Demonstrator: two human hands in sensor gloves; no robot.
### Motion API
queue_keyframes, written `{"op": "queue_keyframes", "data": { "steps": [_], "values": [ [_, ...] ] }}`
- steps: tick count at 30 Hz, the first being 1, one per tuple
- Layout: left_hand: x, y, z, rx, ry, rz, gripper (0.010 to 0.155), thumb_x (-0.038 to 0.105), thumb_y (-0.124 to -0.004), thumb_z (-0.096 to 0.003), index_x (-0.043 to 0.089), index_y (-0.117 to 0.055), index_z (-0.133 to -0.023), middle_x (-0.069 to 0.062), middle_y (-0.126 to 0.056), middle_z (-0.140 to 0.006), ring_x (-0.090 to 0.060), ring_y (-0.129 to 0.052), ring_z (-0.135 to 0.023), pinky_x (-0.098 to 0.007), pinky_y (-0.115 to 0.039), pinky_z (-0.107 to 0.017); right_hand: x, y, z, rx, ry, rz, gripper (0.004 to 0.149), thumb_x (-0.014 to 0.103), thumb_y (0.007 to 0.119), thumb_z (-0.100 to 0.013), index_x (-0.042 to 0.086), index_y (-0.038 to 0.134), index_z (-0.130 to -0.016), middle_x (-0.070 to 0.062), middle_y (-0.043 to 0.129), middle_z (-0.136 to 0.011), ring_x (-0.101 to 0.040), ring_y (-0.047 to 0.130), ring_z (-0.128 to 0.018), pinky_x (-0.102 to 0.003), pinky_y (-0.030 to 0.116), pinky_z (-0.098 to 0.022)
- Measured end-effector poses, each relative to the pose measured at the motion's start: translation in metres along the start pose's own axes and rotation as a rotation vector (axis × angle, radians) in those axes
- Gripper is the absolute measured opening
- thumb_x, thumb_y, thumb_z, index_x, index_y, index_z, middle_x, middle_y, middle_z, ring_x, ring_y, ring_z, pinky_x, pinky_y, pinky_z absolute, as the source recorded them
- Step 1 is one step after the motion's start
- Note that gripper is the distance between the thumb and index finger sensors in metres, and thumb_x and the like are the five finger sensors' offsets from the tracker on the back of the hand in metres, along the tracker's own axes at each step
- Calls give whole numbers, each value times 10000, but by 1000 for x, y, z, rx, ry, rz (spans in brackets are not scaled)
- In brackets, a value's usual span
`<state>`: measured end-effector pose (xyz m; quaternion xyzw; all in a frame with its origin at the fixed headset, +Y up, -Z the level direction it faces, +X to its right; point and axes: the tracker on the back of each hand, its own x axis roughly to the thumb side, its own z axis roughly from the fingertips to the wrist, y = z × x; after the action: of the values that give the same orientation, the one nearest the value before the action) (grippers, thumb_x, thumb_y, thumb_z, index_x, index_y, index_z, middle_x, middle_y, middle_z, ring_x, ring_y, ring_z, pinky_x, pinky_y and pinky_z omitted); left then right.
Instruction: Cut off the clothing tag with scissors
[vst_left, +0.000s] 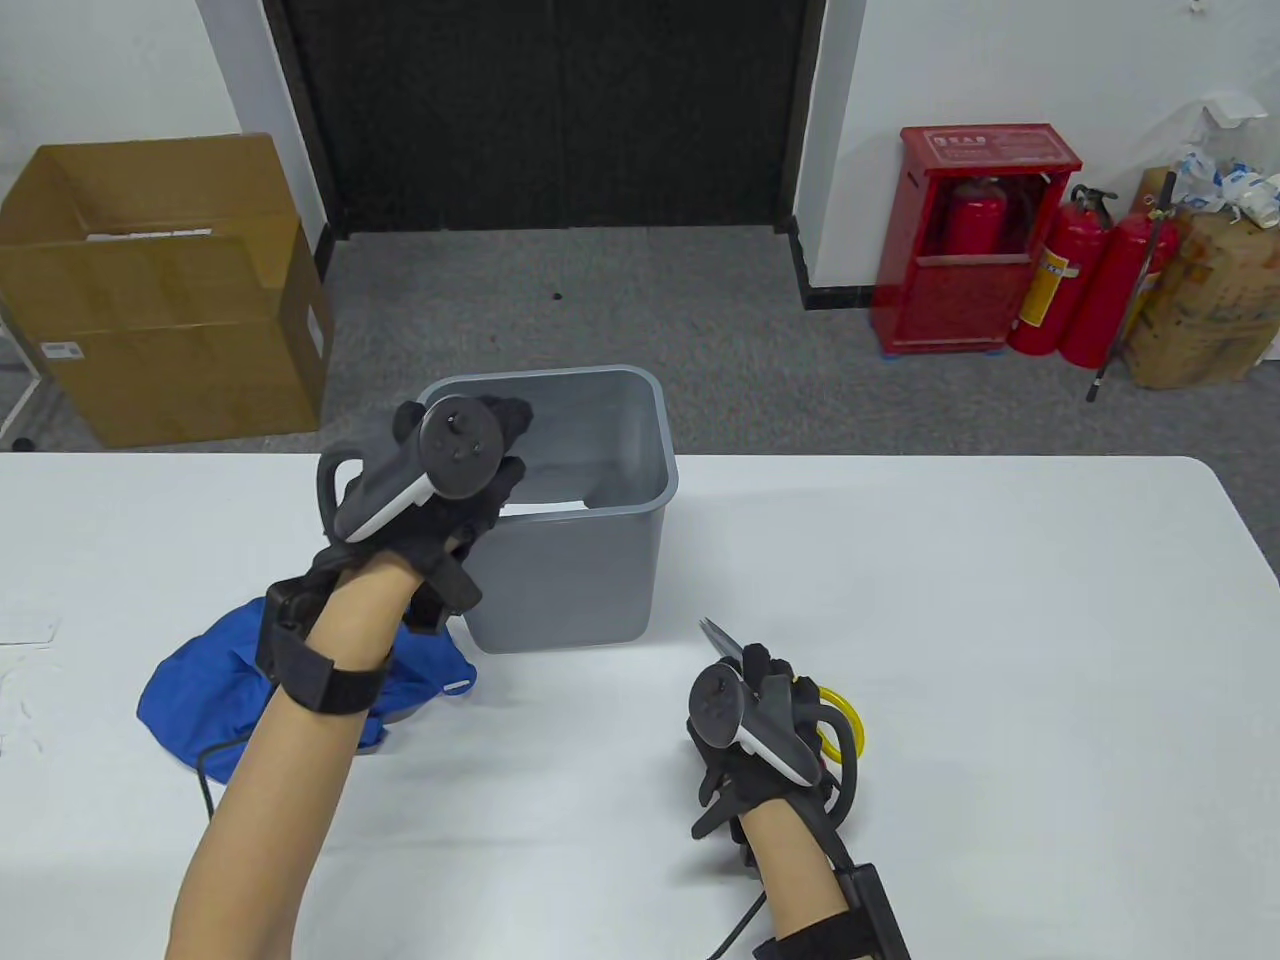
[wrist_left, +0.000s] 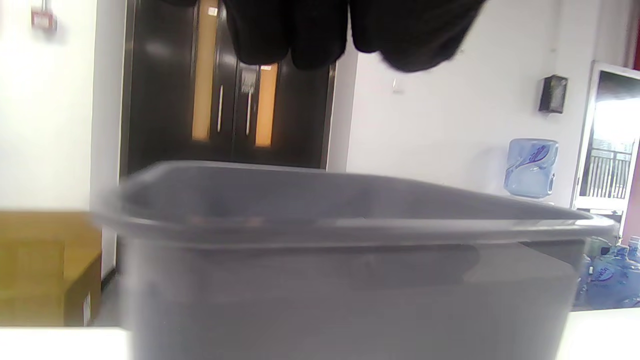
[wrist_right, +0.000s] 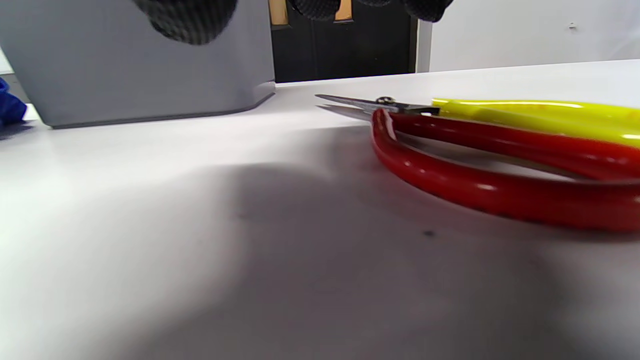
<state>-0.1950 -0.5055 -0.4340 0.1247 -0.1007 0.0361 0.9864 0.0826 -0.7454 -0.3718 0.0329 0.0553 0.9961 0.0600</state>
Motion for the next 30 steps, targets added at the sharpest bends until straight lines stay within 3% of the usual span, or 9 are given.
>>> {"op": "queue_keyframes", "data": {
  "steps": [4,9,16,22,30],
  "values": [
    [-17,8,53,58,-13,-64,726,621,-701,-542,383,-426,-1170,84,-452,-1276,-247,-483,-1236,-563,-358,-866,7,-7,2,-25,-43,-1,743,530,616,-463,146,379,-1053,-177,293,-1119,-489,377,-1007,-672,315,-667],
    [-37,-10,110,-23,-14,-12,885,691,-628,-544,261,-225,-1205,-12,-207,-1301,-335,-233,-1244,-574,-228,-841,20,-18,11,-61,-112,-77,782,559,571,-466,146,291,-1069,-188,253,-1123,-483,322,-1015,-650,266,-669],
    [-53,-74,143,-105,-8,46,923,701,-595,-546,223,-148,-1197,-52,-99,-1281,-373,-119,-1205,-582,-170,-803,48,-22,22,-61,-185,-111,793,577,551,-464,142,287,-1072,-186,234,-1126,-479,283,-1018,-646,299,-673],
    [-53,-131,159,-164,-2,-43,947,703,-586,-547,209,-76,-1174,-88,-50,-1259,-387,-85,-1183,-588,-154,-781,65,-16,24,9,-234,-122,807,614,455,-460,166,211,-1084,-183,139,-1136,-479,144,-1022,-677,196,-659],
    [-45,-163,175,-250,-12,-38,949,695,-577,-552,204,-47,-1167,-85,-39,-1255,-390,-81,-1180,-592,-153,-779,75,-9,22,53,-227,-127,863,689,464,-459,185,143,-1081,-177,74,-1136,-527,78,-1001,-793,220,-593]
  ]
}}
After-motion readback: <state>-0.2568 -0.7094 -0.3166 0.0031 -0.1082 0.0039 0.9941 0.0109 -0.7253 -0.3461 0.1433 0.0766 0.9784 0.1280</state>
